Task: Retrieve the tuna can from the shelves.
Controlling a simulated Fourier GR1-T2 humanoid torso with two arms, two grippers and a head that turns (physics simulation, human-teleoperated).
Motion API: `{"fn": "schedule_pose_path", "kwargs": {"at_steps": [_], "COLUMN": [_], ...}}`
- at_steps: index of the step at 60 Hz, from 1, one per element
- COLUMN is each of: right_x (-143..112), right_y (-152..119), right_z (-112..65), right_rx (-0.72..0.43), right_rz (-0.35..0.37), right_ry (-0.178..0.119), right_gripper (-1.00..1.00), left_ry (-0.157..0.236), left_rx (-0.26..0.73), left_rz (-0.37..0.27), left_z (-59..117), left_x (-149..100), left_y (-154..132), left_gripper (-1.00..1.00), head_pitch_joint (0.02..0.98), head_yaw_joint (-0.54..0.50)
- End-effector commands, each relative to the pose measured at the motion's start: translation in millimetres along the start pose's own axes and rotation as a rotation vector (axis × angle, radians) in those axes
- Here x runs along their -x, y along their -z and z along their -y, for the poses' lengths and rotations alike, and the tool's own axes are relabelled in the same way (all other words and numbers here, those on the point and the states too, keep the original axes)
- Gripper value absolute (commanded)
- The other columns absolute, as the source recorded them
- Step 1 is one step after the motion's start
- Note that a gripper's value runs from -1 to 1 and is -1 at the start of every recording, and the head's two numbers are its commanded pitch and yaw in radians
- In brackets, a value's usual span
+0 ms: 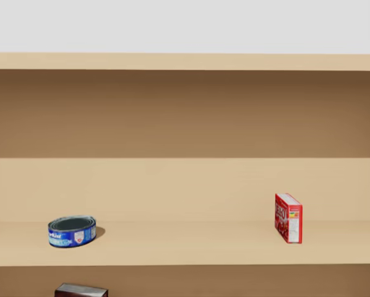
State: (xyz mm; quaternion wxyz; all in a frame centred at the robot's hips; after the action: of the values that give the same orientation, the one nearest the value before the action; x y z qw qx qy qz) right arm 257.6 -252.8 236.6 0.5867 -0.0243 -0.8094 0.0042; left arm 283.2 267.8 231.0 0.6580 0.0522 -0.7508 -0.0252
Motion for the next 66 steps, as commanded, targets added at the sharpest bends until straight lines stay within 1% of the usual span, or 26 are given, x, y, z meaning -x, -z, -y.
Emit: {"fn": "schedule_pose_path", "kwargs": {"at_steps": [1,2,3,4,6,9,13,24,31,38,41,43,46,48,54,57,60,61,64,66], "right_x": [0,-1,-1,-1,-2,-1,-1,-1,0,0,0,0,0,0,0,0,0,0,0,0], "right_y": [-2,-2,-2,-2,-1,0,0,0,0,0,0,0,0,0,0,0,0,0,0,0], "right_z": [-0.9,-0.5,0.0,0.4,1.0,1.5,1.2,0.5,-0.4,-1.3,-1.5,-1.7,-1.7,-1.6,-1.7,-1.6,-1.5,-1.2,-1.0,-1.0], "right_rx": [0.02,0.013,0.011,0.007,-0.001,-0.014,-0.013,-0.02,-0.025,-0.028,-0.028,-0.028,-0.027,-0.026,-0.026,-0.026,-0.026,-0.027,-0.027,-0.027], "right_rz": [0.015,0.012,0.012,0.009,0.001,-0.013,-0.015,-0.008,-0.013,-0.02,-0.019,-0.02,-0.02,-0.02,-0.02,-0.019,-0.018,-0.018,-0.018,-0.018], "right_ry": [0.02,0.006,0.005,0.011,0.033,0.027,0.03,0.02,0.016,0.016,0.017,0.016,0.016,0.016,0.016,0.014,0.014,0.014,0.013,0.013], "right_gripper": [-1.0,-1.0,-1.0,-1.0,-1.0,-1.0,-1.0,-1.0,-1.0,-1.0,-1.0,-1.0,-1.0,-1.0,-1.0,-1.0,-1.0,-1.0,-1.0,-1.0], "left_ry": [-0.002,-0.002,-0.002,-0.002,-0.002,-0.004,-0.005,-0.009,-0.024,-0.039,-0.047,-0.063,-0.054,-0.06,-0.045,-0.047,-0.054,-0.062,-0.061,-0.069], "left_rx": [0.003,0.004,0.004,0.005,0.005,0.006,0.007,0.012,0.028,0.057,0.061,0.081,0.09,0.111,0.149,0.18,0.198,0.218,0.229,0.249], "left_rz": [0.0,0.0,0.0,-0.001,0.0,0.0,-0.002,-0.004,-0.01,-0.026,-0.022,-0.018,-0.006,0.0,-0.006,-0.024,-0.019,-0.022,-0.025,-0.021], "left_z": [0.1,0.1,0.2,0.3,0.3,0.3,0.3,0.0,0.0,2.6,4.0,5.9,7.3,8.7,13.2,16.0,17.1,18.0,18.7,19.4], "left_x": [0,0,0,0,0,-1,-1,-1,-2,-4,-7,-13,-22,-31,-53,-67,-77,-86,-95,-103], "left_y": [0,0,0,0,-1,-1,-1,-1,-2,-3,-5,-8,-13,-18,-30,-35,-37,-39,-40,-40], "left_gripper": [-1.0,-1.0,-1.0,-1.0,-1.0,-1.0,-1.0,-1.0,-1.0,-1.0,-1.0,-1.0,-1.0,-1.0,-1.0,-1.0,-1.0,-1.0,-1.0,-1.0], "head_pitch_joint": [0.096,0.097,0.099,0.101,0.106,0.125,0.149,0.233,0.279,0.298,0.3,0.301,0.301,0.301,0.301,0.302,0.303,0.303,0.303,0.304], "head_yaw_joint": [-0.01,-0.01,-0.01,-0.01,-0.01,0.01,0.03,0.16,0.25,0.3,0.3,0.3,0.3,0.3,0.29,0.29,0.29,0.29,0.29,0.29]}}
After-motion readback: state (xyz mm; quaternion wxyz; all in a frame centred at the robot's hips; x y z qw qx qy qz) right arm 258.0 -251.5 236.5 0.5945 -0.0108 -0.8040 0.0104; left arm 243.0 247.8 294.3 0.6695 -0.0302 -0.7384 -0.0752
